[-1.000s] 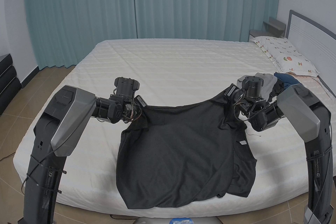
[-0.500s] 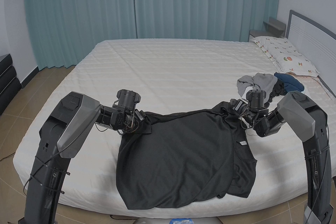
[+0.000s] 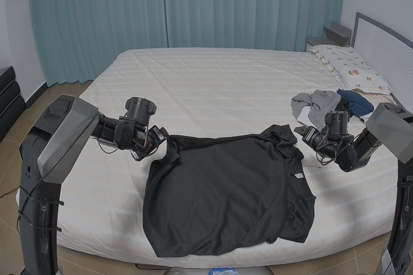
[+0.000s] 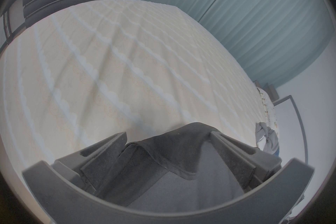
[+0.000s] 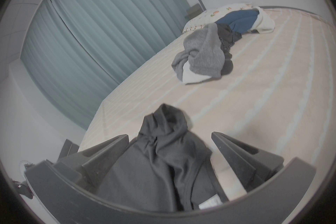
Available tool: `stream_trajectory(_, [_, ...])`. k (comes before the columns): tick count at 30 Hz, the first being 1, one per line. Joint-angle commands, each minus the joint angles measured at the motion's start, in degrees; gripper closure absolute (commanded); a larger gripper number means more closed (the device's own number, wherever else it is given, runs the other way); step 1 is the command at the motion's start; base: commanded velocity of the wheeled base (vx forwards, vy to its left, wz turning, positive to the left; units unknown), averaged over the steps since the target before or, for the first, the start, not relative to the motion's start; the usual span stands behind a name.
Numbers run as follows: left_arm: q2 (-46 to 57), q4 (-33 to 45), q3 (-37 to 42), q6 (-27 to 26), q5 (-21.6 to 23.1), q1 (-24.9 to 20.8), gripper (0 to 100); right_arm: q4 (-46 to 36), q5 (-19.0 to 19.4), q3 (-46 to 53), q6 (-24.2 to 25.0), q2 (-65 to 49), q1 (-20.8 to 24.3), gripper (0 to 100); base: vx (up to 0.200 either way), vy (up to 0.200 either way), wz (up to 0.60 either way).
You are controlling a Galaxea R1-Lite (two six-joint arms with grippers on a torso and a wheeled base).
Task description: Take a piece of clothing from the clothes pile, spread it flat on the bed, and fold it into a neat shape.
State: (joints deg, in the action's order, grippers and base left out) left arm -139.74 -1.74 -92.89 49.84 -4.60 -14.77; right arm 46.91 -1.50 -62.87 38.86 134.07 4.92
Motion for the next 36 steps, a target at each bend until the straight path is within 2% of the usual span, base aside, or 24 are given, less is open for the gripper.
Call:
stream_trajectory(1, [5.8, -4.0, 6.8, 0.2, 3.0, 3.1, 0, 4.9, 3.5, 11.1, 1.1, -7.2, -0.3, 0, 0.0, 0.0, 0.0])
stream_trajectory(3, [6.7, -4.1, 8.5, 0.2, 4.6, 3.6, 0, 6.6, 3.7, 13.9, 1.0, -7.2, -0.2, 0, 0.0, 0.0, 0.0])
stream_trajectory(7, [10.0, -4.2, 13.8, -0.2, 11.8, 4.4, 0, 10.2, 4.7, 20.1, 1.6, -7.2, -0.1, 0, 0.0, 0.0, 0.0])
stream_trajectory(8, [10.3, -4.3, 14.3, -0.2, 12.3, 4.4, 0, 10.6, 4.8, 20.8, 1.8, -7.3, -0.1, 0, 0.0, 0.0, 0.0])
stream_trajectory(13, [12.0, -6.6, 20.2, -0.4, 15.2, 4.5, 0, 16.8, 5.8, 28.2, 7.5, -8.3, 0.6, 0, 0.0, 0.0, 0.0])
stream_trajectory(19, [9.3, -12.4, 18.9, -0.4, 12.2, 2.6, 0, 21.6, 6.2, 31.8, 11.5, -7.4, 0.6, 0, 0.0, 0.0, 0.0])
stream_trajectory(21, [6.7, -12.2, 15.5, -0.4, 7.9, 0.1, 0, 22.1, 6.7, 33.2, 14.7, -7.2, 0.8, 0, 0.0, 0.0, 0.0])
stream_trajectory(24, [4.5, -12.1, 11.9, -0.6, 4.3, -1.5, 0, 22.1, 7.4, 33.8, 15.5, -7.1, 0.5, 0, 0.0, 0.0, 0.0])
stream_trajectory(25, [3.2, -11.4, 9.6, -1.6, 2.4, -2.5, 0, 22.1, 7.7, 34.2, 15.6, -6.9, 0.3, 0, 0.0, 0.0, 0.0])
stream_trajectory(28, [0.7, -9.0, 6.0, -4.7, 0.6, -4.5, 0, 22.3, 8.0, 35.9, 15.7, -6.3, 0.0, 0, 0.0, 0.0, 0.0])
stream_trajectory(31, [-2.1, -7.8, 2.7, -5.6, -1.7, -6.7, 0, 23.7, 8.0, 36.2, 15.7, -5.8, -1.0, 0, 0.0, 0.0, 0.0])
stream_trajectory(36, [-6.3, -6.8, -1.2, -11.2, -6.3, -7.7, 0, 26.9, 7.9, 37.3, 15.5, -5.0, -1.1, 0, 0.0, 0.0, 0.0])
